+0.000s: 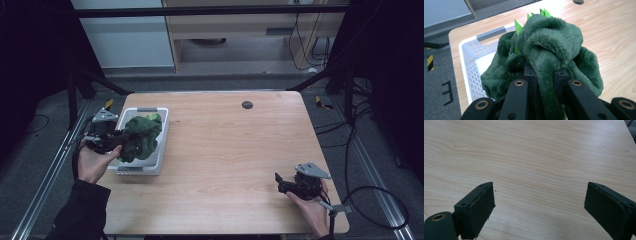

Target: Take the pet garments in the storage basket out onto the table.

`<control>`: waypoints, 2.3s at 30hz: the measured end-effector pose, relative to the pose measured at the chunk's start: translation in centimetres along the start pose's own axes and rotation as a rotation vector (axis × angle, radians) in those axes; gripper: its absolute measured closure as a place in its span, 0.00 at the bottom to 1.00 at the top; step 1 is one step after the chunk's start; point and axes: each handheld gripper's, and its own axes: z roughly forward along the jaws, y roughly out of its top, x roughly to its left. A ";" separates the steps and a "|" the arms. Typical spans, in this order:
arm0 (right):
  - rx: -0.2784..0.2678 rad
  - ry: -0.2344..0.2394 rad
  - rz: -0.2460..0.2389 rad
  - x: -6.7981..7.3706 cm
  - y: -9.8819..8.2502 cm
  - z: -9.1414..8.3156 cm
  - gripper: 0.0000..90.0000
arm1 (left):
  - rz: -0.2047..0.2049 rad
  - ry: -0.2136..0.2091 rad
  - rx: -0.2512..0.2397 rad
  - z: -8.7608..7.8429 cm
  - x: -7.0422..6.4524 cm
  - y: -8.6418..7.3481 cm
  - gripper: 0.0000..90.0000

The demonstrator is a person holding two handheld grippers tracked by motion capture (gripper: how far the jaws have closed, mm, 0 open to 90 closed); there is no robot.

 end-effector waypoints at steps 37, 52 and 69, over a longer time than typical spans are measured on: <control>-0.023 -0.007 0.010 -0.3 0.1 -0.2 0.10 | 0.243 -0.191 0.049 0.1 -8.2 3.9 0.86; -0.041 -0.034 0.024 -0.7 -0.2 -0.2 0.10 | 0.298 -0.254 0.089 2.7 -11.0 4.6 0.86; -0.056 -0.045 0.032 -1.1 -0.2 -0.2 0.12 | 0.382 -0.317 0.170 6.4 -14.1 5.1 0.86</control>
